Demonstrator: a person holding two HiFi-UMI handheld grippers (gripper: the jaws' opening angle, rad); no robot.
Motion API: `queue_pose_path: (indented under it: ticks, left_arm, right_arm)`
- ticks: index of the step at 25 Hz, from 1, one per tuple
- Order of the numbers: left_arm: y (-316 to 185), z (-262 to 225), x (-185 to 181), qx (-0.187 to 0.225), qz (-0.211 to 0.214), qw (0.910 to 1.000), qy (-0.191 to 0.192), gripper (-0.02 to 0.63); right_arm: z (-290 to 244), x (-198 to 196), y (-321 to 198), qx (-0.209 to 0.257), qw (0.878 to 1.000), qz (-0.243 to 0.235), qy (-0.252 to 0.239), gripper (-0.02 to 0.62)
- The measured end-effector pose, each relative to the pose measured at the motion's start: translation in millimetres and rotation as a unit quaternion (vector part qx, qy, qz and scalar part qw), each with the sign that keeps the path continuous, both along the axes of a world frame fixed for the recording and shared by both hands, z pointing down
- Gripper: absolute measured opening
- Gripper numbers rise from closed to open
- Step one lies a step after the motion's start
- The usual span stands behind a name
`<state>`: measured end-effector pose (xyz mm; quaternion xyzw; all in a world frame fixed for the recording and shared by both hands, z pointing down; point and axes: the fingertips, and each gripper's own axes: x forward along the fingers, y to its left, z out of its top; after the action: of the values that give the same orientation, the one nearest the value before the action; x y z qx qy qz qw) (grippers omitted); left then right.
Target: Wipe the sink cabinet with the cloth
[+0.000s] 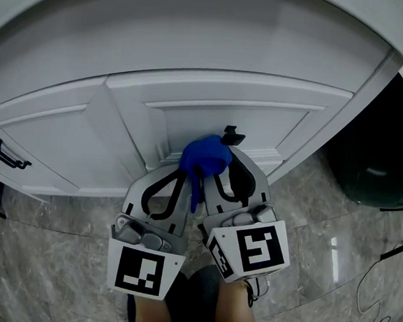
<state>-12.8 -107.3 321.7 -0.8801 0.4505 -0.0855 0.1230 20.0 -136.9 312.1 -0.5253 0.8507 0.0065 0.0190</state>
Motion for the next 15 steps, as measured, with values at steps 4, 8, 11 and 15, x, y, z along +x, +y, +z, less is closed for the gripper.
queue_pose_path:
  ticks: [4, 8, 11, 15]
  left_arm:
    - [0, 0, 2, 0.000, -0.002, 1.0000, 0.004, 0.000]
    - [-1, -1, 3, -0.001, -0.005, 1.0000, 0.008, 0.000]
    - [-1, -1, 5, -0.005, -0.008, 0.9999, 0.012, 0.000]
    - [0, 0, 10, -0.009, -0.007, 0.9999, 0.009, 0.000]
  right_arm:
    - [0, 4, 0, 0.008, 1.000, 0.008, 0.013, 0.117]
    - [0, 12, 0, 0.011, 0.999, 0.014, 0.027, 0.117]
    - [0, 14, 0, 0.013, 0.999, 0.020, 0.035, 0.117]
    - [-1, 17, 1, 0.015, 0.999, 0.027, 0.044, 0.117]
